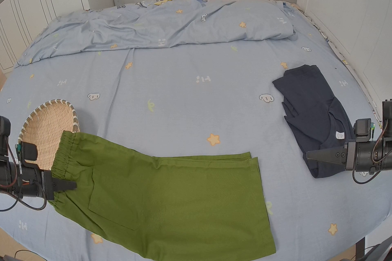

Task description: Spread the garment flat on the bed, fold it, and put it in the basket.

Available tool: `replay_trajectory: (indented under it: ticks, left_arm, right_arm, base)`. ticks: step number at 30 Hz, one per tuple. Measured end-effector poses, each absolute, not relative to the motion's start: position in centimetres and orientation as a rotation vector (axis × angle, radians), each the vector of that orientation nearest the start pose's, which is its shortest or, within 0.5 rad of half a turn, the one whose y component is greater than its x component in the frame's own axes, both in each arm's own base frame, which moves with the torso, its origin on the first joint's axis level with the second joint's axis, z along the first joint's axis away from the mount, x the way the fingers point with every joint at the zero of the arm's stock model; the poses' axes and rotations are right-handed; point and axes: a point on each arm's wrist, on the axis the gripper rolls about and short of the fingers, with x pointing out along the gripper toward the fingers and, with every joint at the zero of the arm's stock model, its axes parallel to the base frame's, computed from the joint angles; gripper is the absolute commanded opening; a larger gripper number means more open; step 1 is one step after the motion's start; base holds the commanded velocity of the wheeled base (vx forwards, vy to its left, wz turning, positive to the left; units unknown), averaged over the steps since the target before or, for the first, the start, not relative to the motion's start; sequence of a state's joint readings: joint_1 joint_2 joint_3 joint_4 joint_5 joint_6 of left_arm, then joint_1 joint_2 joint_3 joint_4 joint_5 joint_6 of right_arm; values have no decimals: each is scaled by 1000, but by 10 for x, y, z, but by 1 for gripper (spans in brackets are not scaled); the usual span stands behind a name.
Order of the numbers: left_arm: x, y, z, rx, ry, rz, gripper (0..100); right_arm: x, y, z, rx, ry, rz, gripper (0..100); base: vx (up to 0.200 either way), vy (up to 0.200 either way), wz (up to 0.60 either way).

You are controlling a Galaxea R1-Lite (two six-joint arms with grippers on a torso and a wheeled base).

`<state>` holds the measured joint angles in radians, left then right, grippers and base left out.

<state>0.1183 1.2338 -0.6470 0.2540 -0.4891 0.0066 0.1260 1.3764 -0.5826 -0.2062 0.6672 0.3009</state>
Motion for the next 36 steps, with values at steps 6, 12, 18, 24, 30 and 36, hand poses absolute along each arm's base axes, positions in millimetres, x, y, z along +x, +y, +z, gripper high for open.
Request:
replay_trajectory:
  ticks: [6,12,18,24,30,36]
  left_arm:
    - [156,-33,204,-170,777,-447,0]
    - [152,-70,227,-98,723,-578,0]
    - [152,-104,235,-51,685,-718,0]
    - [160,-134,228,-10,698,-810,0]
    - [164,-164,216,30,722,-889,0]
    - [159,-189,199,85,782,-961,0]
  right_arm:
    - [196,39,170,437,691,680,100]
    - [195,38,170,438,691,676,100]
    - [196,38,170,439,690,674,100]
    - [196,38,169,438,693,665,100]
    - [197,38,167,433,699,649,100]
    - [199,38,165,432,704,641,100]
  base:
    - [0,0,0]
    - [0,0,0]
    - [0,0,0]
    - [0,0,0]
    - [0,0,0]
    - [0,0,0]
